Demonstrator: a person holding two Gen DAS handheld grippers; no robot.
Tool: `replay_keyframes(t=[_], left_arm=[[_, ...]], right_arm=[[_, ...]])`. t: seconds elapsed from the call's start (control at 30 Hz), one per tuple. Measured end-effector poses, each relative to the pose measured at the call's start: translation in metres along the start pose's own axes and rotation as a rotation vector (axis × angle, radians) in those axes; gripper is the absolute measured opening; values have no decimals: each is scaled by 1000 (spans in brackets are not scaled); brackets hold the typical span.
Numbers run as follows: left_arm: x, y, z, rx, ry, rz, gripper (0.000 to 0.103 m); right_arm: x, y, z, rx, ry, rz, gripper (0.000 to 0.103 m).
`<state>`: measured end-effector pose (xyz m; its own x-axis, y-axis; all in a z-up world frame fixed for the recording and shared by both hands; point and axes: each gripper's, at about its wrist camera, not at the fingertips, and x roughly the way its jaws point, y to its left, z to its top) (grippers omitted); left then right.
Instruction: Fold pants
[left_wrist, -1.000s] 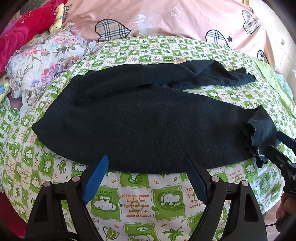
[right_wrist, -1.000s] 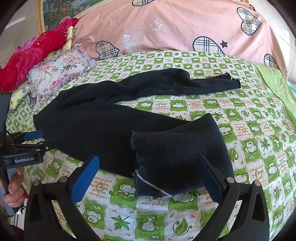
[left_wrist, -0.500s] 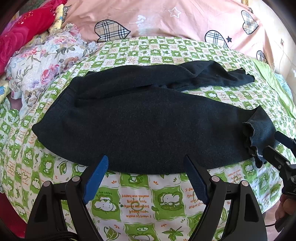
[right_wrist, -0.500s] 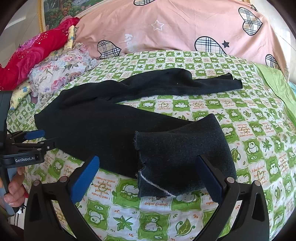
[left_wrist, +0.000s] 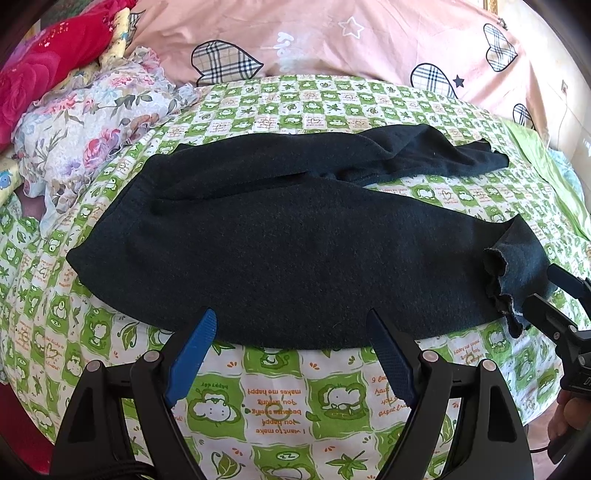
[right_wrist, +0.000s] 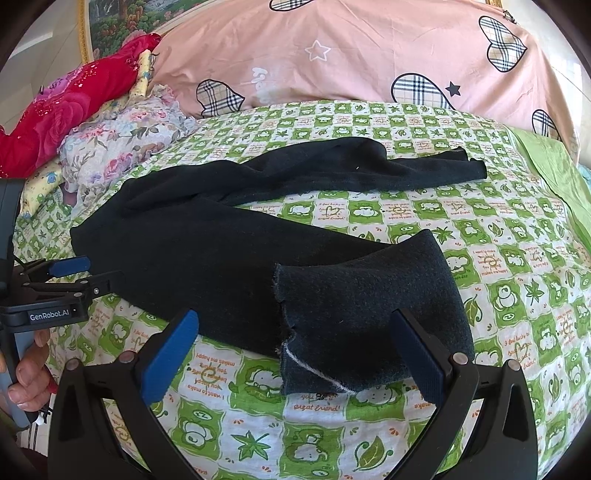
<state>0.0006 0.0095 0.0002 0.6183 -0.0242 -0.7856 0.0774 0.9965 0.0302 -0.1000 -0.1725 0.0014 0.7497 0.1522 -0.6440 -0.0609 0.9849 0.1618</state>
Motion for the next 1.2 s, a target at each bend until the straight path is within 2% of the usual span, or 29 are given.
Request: replay_keyframes(t=[0.47,0.63,0.87,0.97,1.1,1.2], left_arm=[[0,-3,4,7,8,-19,84],[-1,-15,15,37,14,-66,84],[5,-48,41,89,53,-187,84],[9,-67,49,125,80,-232,84],[18,-96,56,179,122,-288,84],[29,-117,59,217,160,-309,84]], right_arm=[[-1,-1,0,9,0,-2,103],[-5,-11,-7,16,3,-11,103],[-14,-21,-22,6,11,-26,102],[-16,-23,-30,-16,18,-42,95],[-13,-26,-36,-23,34,-37,81],[-10,-24,-38,-36,37,-26,77]])
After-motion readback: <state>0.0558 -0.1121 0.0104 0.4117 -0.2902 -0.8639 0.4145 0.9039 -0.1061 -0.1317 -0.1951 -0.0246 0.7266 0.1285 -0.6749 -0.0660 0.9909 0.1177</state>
